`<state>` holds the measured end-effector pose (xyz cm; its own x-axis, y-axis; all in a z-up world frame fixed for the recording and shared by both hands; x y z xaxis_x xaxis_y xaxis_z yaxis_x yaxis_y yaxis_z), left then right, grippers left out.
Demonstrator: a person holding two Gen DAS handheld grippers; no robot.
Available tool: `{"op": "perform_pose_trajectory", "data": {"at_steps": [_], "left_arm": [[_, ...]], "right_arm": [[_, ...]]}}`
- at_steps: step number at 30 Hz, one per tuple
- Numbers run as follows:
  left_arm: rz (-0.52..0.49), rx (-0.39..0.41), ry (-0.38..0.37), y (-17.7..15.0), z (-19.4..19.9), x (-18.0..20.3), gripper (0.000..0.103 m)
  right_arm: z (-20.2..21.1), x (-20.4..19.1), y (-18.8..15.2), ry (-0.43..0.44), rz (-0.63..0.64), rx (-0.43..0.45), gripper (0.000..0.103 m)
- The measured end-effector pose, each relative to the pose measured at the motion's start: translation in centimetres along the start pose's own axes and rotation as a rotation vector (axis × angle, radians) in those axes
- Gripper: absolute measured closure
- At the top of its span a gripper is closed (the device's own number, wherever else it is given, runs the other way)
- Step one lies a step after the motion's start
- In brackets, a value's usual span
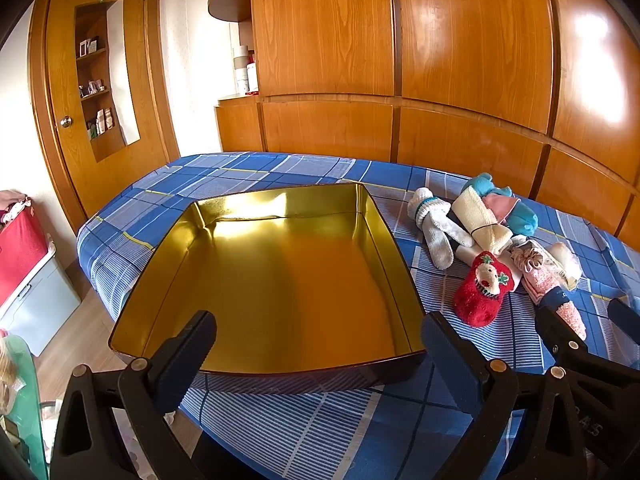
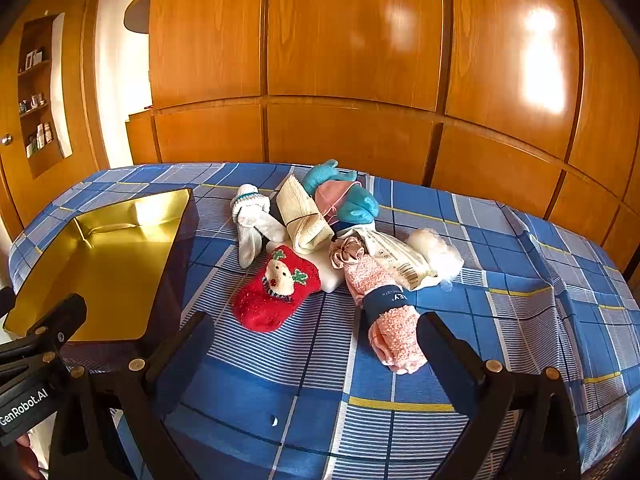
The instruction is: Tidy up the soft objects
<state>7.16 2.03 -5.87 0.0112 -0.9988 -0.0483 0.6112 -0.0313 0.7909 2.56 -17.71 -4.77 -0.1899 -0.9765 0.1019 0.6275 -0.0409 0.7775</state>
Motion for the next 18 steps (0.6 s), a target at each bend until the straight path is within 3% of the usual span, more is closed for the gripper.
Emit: {"op": "perform_pose_trajectory", "data": {"at_steps": [18], "left_arm": [[-0.015,0.007,-0.001,-0.17,0.02,-0.05,0.001]], "right_arm": [[0.06,0.83,0.67,0.000,-0.015,0.014,0.000]]}}
Point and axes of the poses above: each gripper's, at about its wrist camera, not at the fingertips, and z roughly against the way its jaws point, x to its right, y to its top, the point moved 9 cm from there along -z, roughly the way its jaws point, and after that the axes turned 1 degree about y, right-handed, at the moved point
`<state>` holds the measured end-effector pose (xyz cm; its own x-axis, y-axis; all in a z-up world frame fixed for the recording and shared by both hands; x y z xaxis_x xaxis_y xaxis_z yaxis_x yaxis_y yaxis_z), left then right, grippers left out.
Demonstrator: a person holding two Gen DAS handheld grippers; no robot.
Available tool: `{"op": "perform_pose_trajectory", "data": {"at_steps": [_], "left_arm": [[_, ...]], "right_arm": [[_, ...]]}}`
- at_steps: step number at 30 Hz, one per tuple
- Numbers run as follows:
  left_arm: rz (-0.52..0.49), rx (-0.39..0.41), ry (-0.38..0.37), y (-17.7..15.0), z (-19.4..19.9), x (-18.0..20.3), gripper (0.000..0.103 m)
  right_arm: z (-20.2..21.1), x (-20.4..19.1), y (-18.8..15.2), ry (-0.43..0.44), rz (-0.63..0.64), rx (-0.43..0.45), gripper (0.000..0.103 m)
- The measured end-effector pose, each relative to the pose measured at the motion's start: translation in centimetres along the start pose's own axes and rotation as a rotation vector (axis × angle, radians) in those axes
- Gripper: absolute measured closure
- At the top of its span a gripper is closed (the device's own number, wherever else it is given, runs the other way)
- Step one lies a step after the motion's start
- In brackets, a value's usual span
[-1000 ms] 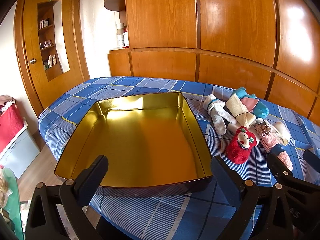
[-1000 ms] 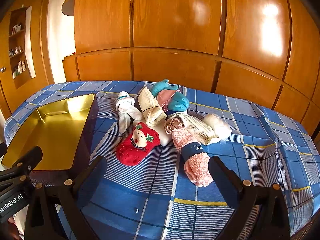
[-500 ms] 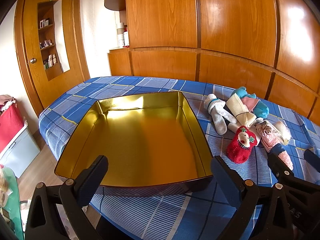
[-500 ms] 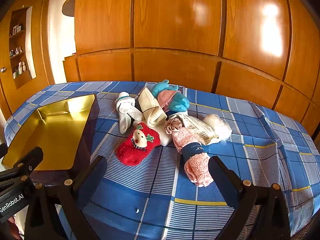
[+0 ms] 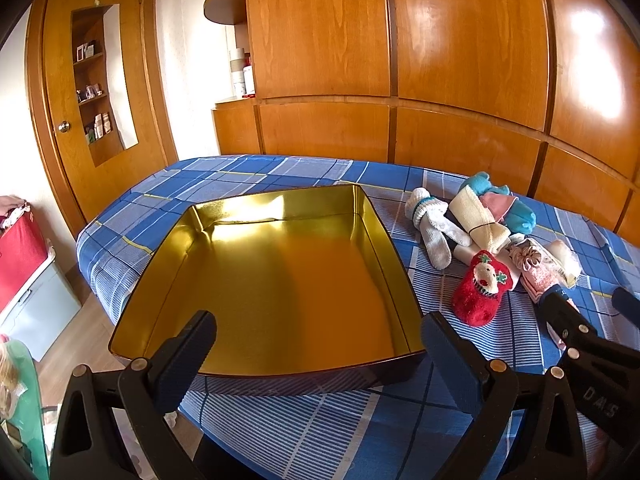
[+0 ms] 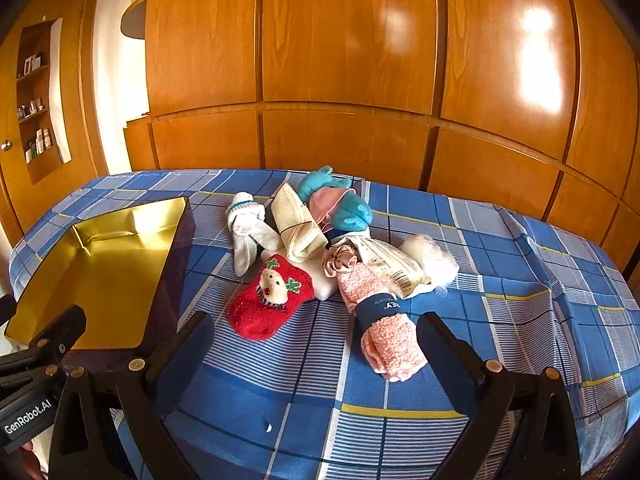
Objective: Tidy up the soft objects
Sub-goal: 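Reach the left tool to the red snowman sock and grasp it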
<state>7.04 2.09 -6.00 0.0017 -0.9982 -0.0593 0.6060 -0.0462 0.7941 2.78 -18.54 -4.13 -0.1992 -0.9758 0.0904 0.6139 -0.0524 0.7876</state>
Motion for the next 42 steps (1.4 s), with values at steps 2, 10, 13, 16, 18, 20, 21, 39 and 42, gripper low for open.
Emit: {"op": "perform_pose_trajectory", "data": {"at_steps": [2,10,13,16,18,20,21,39,42], "left_arm": [[-0.004,-0.002,-0.002,0.0,0.0,0.2,0.001],[-0.069,0.018,-0.058,0.6,0.2,1.8,0.000],[-0.102,0.006,-0.161,1.2,0.3,3.2,0.000],[-0.142,-0.029,-0.243,1.6,0.1,5.0,0.000],[-0.188,-0.038,-0.282,1.7,-0.1,6.2,0.000],[-0.227,-0.050,-0.337,1.8,-0.2,7.9,0.000],[-0.238,-0.059,-0.357,1.7,-0.2,8.6,0.000],[-0.450,-0.329,-0.411,0.7,-10.3,19.3,0.000],[-0.452,-0.349,-0.405,0.6,-11.7,19.8,0.010]], "right_arm": [[-0.1,0.2,0.1,0.003,-0.005,-0.003,0.000],[-0.8,2.3,1.3,0.040,-0.030,-0.021,0.000],[-1.5,4.8,2.3,0.069,-0.067,-0.048,0.000],[-2.4,8.0,3.1,0.074,-0.120,-0.076,0.000],[-3.3,10.5,3.5,0.066,-0.146,-0.103,0.000],[-4.1,12.7,3.8,0.049,-0.160,-0.110,0.000],[-4.6,13.8,3.8,0.036,-0.163,-0.113,0.000],[-6.3,18.0,3.1,0.100,-0.328,-0.151,0.000],[-6.3,17.9,3.1,0.108,-0.331,-0.154,0.000]]}}
Point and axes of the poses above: each gripper's, at about its wrist camera, not at the fingertips, and z roughly against the way its jaws point, x to its right, y to its top, the point moved 9 cm from there along -z, roughly the way its jaws point, and after that the axes turned 1 degree about y, right-handed, at the moved point
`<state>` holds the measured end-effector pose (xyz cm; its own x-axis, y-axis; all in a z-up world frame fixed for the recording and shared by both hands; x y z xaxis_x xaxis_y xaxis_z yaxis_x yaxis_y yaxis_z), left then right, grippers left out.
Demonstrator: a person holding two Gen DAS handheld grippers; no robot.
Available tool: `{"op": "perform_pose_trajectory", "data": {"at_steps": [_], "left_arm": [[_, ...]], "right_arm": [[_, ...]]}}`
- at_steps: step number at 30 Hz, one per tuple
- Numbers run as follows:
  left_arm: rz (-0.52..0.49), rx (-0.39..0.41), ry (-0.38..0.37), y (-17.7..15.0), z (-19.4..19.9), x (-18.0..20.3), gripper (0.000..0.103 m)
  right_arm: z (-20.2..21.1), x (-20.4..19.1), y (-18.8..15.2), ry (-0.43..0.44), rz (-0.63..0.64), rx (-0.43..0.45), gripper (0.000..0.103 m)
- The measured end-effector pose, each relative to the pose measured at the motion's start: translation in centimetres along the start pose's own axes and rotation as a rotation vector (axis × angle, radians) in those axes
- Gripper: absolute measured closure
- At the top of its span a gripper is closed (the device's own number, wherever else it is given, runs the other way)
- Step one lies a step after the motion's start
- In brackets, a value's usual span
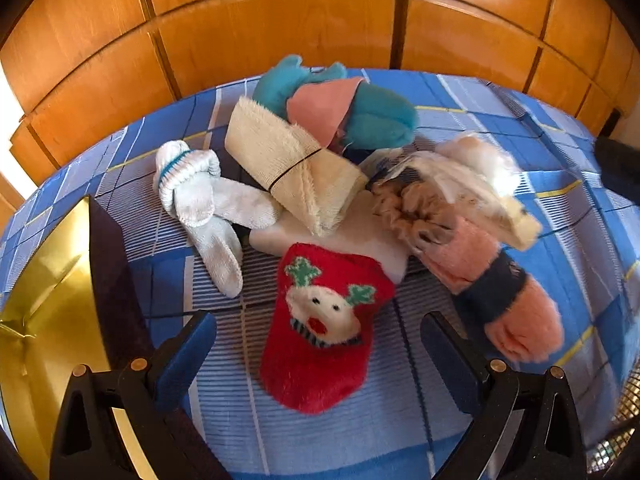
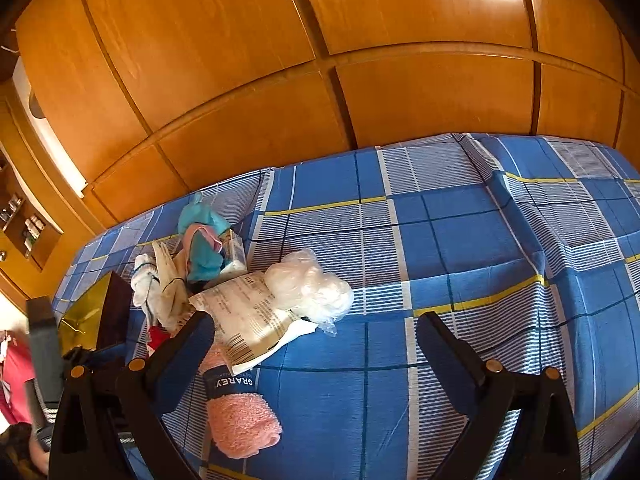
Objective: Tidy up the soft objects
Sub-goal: 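Reach the left tool to the red snowman sock and grasp it, then drop the red sock into the tray with the left tool while the right tool grasps the towel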
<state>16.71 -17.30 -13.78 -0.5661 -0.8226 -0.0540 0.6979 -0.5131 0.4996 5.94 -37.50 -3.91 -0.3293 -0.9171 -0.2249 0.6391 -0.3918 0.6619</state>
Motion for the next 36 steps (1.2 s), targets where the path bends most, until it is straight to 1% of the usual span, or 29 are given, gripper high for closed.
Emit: {"op": "perform_pose_trajectory", "data": {"at_steps": [1,2,3,4,6,7,8,9,11,13,14,15,18,20,21,22,24,25,26,28,29,31,33,34,35,36], "left_arm": [[0.000,-0.004,0.005,0.0,-0.3,0.0,0.028],[0.006,-0.009,0.005,-0.1,-0.7,-0.1,0.038],[0.016,-0.016,0.000,-0.1,-0.9,-0.1,0.053],[0.028,-0.023,-0.012,-0.3,-1.2,-0.1,0.062],[0.034,-0.011,-0.039,-0.5,-1.0,0.4,0.071],[0.032,0.009,-0.046,-0.6,-0.6,0.5,0.072],[0.037,0.022,-0.056,-0.9,-0.1,0.6,0.072],[0.052,0.030,-0.068,-1.2,0.3,0.6,0.072],[0.084,0.076,-0.097,-2.1,1.9,0.7,0.072],[0.082,0.118,-0.131,-2.9,3.4,0.9,0.072],[0.078,0.136,-0.143,-3.5,4.0,1.0,0.072],[0.070,0.142,-0.154,-4.0,4.4,1.2,0.072],[0.057,0.117,-0.182,-6.0,4.4,2.0,0.072],[0.030,0.106,-0.178,-7.2,4.1,2.9,0.072],[0.022,0.096,-0.189,-7.9,3.9,3.3,0.072],[0.025,0.088,-0.201,-8.2,3.8,3.9,0.072],[0.028,0.082,-0.206,-8.7,3.6,4.1,0.072],[0.027,0.091,-0.199,-8.8,3.6,4.2,0.072],[0.028,0.093,-0.201,-8.9,3.7,4.2,0.072],[0.037,0.092,-0.206,-9.0,3.6,4.0,0.072],[0.041,0.091,-0.207,-9.1,3.5,3.9,0.072],[0.043,0.094,-0.208,-9.0,3.4,3.8,0.072],[0.042,0.096,-0.204,-9.1,3.4,3.8,0.072],[0.041,0.097,-0.202,-9.1,3.4,3.9,0.072],[0.041,0.098,-0.202,-9.2,3.5,3.8,0.072],[0.042,0.098,-0.202,-9.3,3.6,3.8,0.073]], "right_arm": [[0.0,0.0,0.0,-0.001,0.002,-0.001,0.000],[-0.1,0.0,0.0,-0.003,0.003,-0.002,0.000],[-0.1,0.0,-0.1,-0.006,0.002,-0.003,0.000],[-0.1,0.1,0.0,-0.010,0.000,-0.002,0.000],[-0.1,0.4,0.0,-0.017,-0.010,0.002,0.000],[-0.1,0.6,0.1,-0.013,-0.020,0.003,0.001],[-0.2,0.7,0.1,-0.008,-0.029,0.000,0.004],[-0.3,0.9,0.0,-0.003,-0.037,-0.006,0.011],[-0.7,1.0,-0.3,0.007,-0.051,-0.032,0.018],[-1.2,0.8,-0.8,0.022,-0.050,-0.060,0.024],[-1.4,0.6,-1.0,0.028,-0.045,-0.072,0.030],[-1.6,0.3,-1.3,0.036,-0.037,-0.086,0.034],[-2.6,-0.7,-2.4,0.062,-0.005,-0.140,0.037],[-3.2,-1.3,-3.1,0.075,0.009,-0.176,0.037],[-3.4,-1.5,-3.5,0.087,0.013,-0.194,0.037],[-3.6,-1.8,-3.8,0.104,0.015,-0.211,0.037],[-3.8,-3.3,-4.4,0.177,0.047,-0.242,0.037],[-3.8,-4.4,-4.9,0.209,0.082,-0.258,0.037],[-3.9,-5.1,-5.4,0.218,0.116,-0.275,0.037],[-4.4,-6.2,-6.5,0.217,0.176,-0.315,0.037],[-4.8,-6.6,-7.0,0.199,0.205,-0.329,0.036],[-5.7,-7.2,-7.7,0.171,0.250,-0.345,0.036],[-6.6,-7.6,-7.9,0.139,0.281,-0.340,0.037],[-7.1,-7.7,-8.1,0.116,0.308,-0.338,0.043],[-7.7,-7.5,-8.3,0.090,0.327,-0.340,0.067],[-7.9,-7.7,-8.5,0.082,0.333,-0.337,0.065]]}}
Point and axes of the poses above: each gripper's, at about its wrist camera, not at the fingertips, and z roughly against the way its jaws point, x to its right, y to its top, the point moved 9 cm from there along -z, roughly the way its jaws point, and after that the axes turned 1 degree about y, right-handed, at the moved point
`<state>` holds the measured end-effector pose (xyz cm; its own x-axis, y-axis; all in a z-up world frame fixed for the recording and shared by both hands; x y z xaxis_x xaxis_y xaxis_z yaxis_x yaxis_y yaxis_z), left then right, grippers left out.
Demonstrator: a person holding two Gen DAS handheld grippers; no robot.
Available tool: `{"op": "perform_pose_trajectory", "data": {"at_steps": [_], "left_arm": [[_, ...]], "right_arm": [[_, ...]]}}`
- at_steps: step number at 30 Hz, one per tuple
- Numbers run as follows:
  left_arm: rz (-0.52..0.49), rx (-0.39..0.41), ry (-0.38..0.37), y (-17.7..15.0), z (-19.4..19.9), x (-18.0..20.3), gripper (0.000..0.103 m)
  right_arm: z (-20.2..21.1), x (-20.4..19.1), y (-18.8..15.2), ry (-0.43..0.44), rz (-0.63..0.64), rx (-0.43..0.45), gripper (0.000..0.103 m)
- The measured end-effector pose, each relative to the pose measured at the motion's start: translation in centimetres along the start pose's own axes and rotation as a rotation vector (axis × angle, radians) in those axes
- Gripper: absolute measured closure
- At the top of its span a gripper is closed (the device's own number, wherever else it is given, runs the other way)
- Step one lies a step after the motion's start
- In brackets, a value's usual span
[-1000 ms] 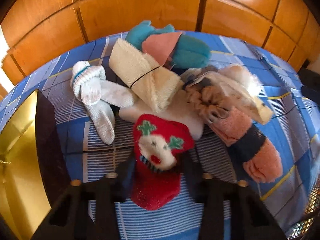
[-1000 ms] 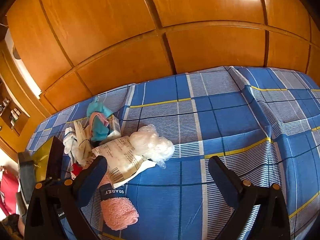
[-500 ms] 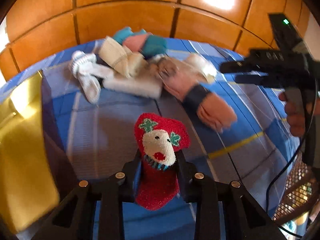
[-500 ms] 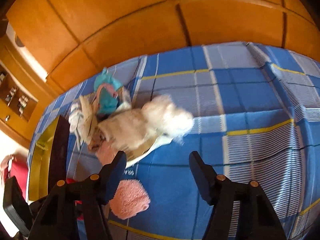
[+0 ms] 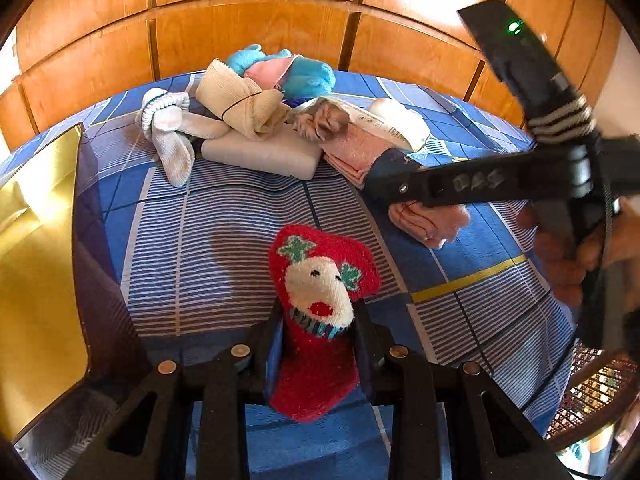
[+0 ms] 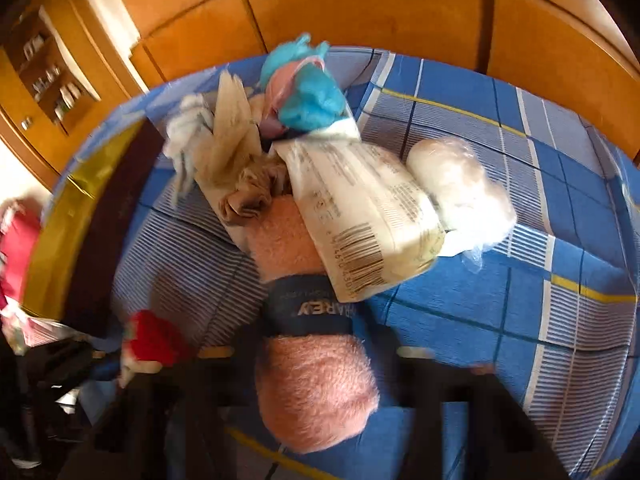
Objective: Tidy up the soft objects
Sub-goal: 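Drop the red sock into the tray with the left tool while the right tool grasps the towel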
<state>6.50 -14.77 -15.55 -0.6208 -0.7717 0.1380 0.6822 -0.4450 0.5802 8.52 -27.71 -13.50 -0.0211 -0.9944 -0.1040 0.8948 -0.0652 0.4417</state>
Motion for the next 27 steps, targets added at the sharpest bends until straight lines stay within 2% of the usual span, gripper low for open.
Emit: {"op": "perform_pose_trajectory", "data": {"at_steps": [3,8,12,15,17,21,27], "left_arm": [[0.017,0.012,-0.019,0.3,0.8,-0.2,0.073],[0.070,0.113,-0.085,2.3,5.5,-1.3,0.073],[0.226,0.181,-0.100,4.6,9.1,-5.7,0.073],[0.381,0.187,-0.046,5.5,10.1,-11.3,0.073],[0.485,0.162,0.011,5.8,9.7,-15.6,0.073],[0.592,0.111,0.095,5.8,7.8,-21.1,0.073],[0.657,0.069,0.130,7.3,4.4,-24.7,0.072]], "right_arm": [[-0.1,-0.4,-0.2,-0.017,0.027,0.011,0.066],[0.0,0.0,-0.5,0.022,-0.001,0.001,0.065],[0.1,-0.1,-0.3,-0.004,0.033,-0.001,0.065],[0.1,-0.3,-0.4,-0.024,0.052,0.003,0.065],[-0.2,-0.8,-0.2,-0.044,0.076,0.005,0.065],[-0.3,-1.0,-0.2,-0.065,0.103,0.008,0.065],[-0.4,-1.0,-0.1,-0.055,0.101,0.001,0.064]]}}
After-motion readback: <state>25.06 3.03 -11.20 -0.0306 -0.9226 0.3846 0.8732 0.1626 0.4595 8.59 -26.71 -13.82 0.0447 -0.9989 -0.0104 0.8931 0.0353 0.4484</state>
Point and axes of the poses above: each gripper's, at about its wrist camera, not at the fingertips, and z roughly against the way its jaws point, x to its right, y to its top, the point moved 9 cm from there along -z, roughly the way its jaws point, and after that the axes turned 1 degree about y, right-handed, at the moved point
